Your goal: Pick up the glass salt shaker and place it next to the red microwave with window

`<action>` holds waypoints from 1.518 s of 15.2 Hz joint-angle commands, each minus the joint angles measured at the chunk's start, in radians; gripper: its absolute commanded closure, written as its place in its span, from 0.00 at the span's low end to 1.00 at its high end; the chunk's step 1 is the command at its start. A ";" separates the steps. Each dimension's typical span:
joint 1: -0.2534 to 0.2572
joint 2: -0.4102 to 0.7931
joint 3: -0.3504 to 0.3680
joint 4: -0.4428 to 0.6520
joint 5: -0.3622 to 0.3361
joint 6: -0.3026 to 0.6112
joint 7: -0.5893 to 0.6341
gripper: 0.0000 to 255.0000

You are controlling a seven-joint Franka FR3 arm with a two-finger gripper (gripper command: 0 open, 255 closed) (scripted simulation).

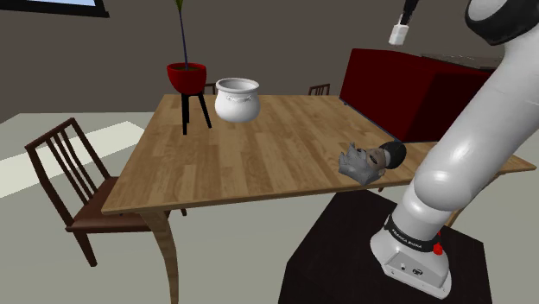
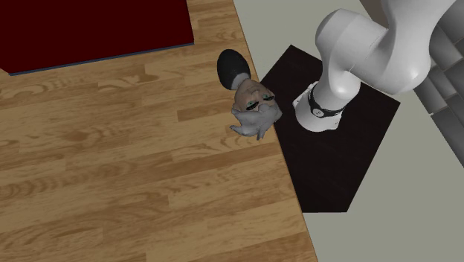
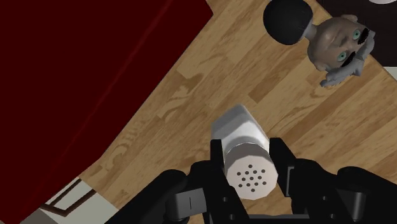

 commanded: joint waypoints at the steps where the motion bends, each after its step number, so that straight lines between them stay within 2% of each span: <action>1: -0.028 0.049 -0.058 0.036 0.039 0.006 -0.075 1.00; 2: -0.048 0.083 -0.091 0.066 0.070 0.004 -0.117 1.00; 10: -0.024 -0.052 -0.023 -0.171 -0.028 0.137 -0.037 1.00; 23: -0.036 -0.175 0.022 -0.457 -0.101 0.319 0.034 1.00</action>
